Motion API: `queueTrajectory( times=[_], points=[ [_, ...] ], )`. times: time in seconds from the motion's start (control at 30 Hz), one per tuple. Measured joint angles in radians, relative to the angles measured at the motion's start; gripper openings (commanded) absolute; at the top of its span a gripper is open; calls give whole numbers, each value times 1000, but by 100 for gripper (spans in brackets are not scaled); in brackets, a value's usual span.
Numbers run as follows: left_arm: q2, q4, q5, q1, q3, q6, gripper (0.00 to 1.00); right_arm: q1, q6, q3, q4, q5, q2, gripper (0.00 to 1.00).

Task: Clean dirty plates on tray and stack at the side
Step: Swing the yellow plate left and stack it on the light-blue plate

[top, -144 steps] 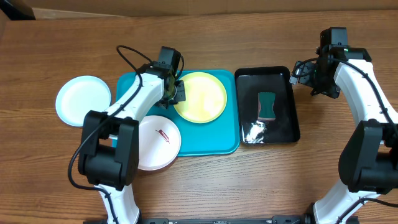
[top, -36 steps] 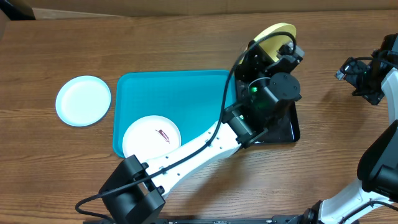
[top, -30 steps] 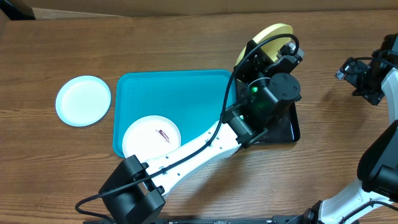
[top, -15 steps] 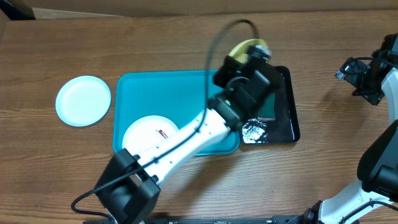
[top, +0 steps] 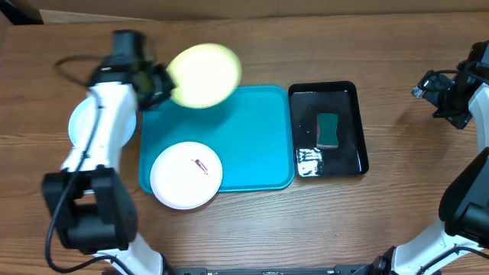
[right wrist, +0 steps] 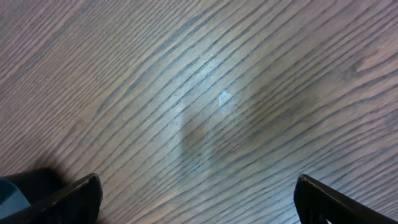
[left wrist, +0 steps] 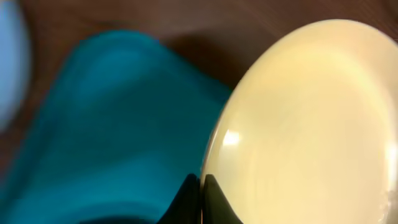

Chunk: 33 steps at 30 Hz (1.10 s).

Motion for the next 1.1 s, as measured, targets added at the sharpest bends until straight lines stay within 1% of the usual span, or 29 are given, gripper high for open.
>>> queueTrajectory(
  times=[0.13, 0.27, 0.37, 0.47, 0.6, 0.63, 0.77, 0.87, 0.97, 1.1],
  points=[
    [0, -90, 40, 233, 0, 0, 4, 0, 0, 0, 0, 0, 0, 100],
    [0, -156, 30, 452, 0, 11, 4, 0, 0, 0, 0, 0, 0, 100],
    [0, -169, 5, 564, 0, 26, 4, 0, 0, 0, 0, 0, 0, 100],
    [0, -168, -22, 642, 0, 47, 4, 0, 0, 0, 0, 0, 0, 100],
    [0, -164, -79, 682, 0, 68, 4, 0, 0, 0, 0, 0, 0, 100],
    [0, -152, -108, 682, -1, 73, 4, 0, 0, 0, 0, 0, 0, 100],
    [0, -123, -132, 669, -11, 77, 4, 0, 0, 0, -1, 0, 0, 100],
    [0, -72, -146, 641, -48, 79, 4, 0, 0, 0, 0, 0, 0, 100],
    [0, -5, -168, 583, -123, 81, 4, 0, 0, 0, 0, 0, 0, 100],
    [0, 38, -206, 532, -186, 81, 4, 0, 0, 0, 0, 0, 0, 100]
  ],
)
